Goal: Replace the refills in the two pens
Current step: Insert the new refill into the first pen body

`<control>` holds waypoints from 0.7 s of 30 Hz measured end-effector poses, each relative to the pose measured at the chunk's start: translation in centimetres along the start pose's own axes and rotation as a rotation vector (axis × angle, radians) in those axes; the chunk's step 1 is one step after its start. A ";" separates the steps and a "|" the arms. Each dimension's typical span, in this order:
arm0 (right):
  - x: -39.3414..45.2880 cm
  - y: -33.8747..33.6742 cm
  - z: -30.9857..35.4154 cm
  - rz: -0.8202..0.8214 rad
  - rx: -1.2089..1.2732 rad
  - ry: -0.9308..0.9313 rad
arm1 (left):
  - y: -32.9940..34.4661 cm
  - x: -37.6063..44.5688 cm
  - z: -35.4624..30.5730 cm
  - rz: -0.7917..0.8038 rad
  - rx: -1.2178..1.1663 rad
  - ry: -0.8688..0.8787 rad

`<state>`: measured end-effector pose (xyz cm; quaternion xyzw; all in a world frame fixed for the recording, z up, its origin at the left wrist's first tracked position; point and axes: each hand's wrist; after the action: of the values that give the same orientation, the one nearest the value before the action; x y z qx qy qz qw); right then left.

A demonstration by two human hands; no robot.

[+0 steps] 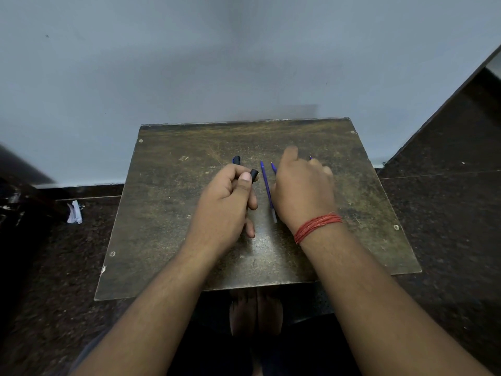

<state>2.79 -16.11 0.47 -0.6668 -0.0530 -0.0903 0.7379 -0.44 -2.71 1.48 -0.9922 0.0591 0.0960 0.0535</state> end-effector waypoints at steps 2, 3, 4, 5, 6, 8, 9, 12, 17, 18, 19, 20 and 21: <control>0.1 0.0 0.2 0.009 0.003 0.010 | 0.0 0.0 0.0 0.002 0.002 0.003; 0.1 0.0 0.2 0.011 0.008 0.014 | 0.0 0.0 0.0 0.003 0.000 0.006; 0.1 0.0 0.3 0.013 0.015 0.018 | 0.0 0.0 0.0 0.003 -0.002 0.008; 0.1 0.0 0.4 0.014 0.026 0.022 | 0.1 0.0 -0.1 0.002 -0.003 0.010; 0.1 -0.2 0.4 0.013 0.040 0.024 | 0.1 0.0 -0.1 0.000 -0.004 0.010; 0.1 -0.7 0.6 0.016 0.100 0.025 | 0.1 0.0 0.0 -0.003 -0.005 0.011; 0.2 -1.2 0.7 0.024 0.143 0.028 | 0.1 0.1 0.1 -0.003 -0.009 0.013; 0.4 -2.5 0.5 0.056 0.358 0.089 | 0.1 0.3 0.4 0.006 -0.028 -0.006; 0.3 -3.4 0.4 0.107 0.850 0.245 | 0.5 0.2 0.1 0.063 -0.106 -0.026; 0.3 -3.4 0.4 0.114 0.911 0.265 | 0.5 0.1 -0.1 0.067 -0.130 -0.026; 0.4 -3.4 0.3 0.116 0.972 0.284 | 0.4 0.1 -0.1 0.068 -0.155 -0.027; 0.4 -3.2 0.2 0.117 1.030 0.304 | 0.3 0.1 -0.2 0.067 -0.179 -0.027; 0.5 -3.1 0.2 0.125 1.083 0.320 | 0.2 0.1 -0.2 0.066 -0.195 -0.027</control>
<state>2.61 -16.27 3.63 -0.1729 0.0602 -0.1061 0.9773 -0.32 -2.93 1.61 -0.9888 0.0814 0.1162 -0.0459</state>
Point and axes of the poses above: each hand's wrist, its own x-axis towards the middle knuckle, its own y-axis out of the palm, z = x × y, and after that the axes turned 3 degrees about -y, right-handed
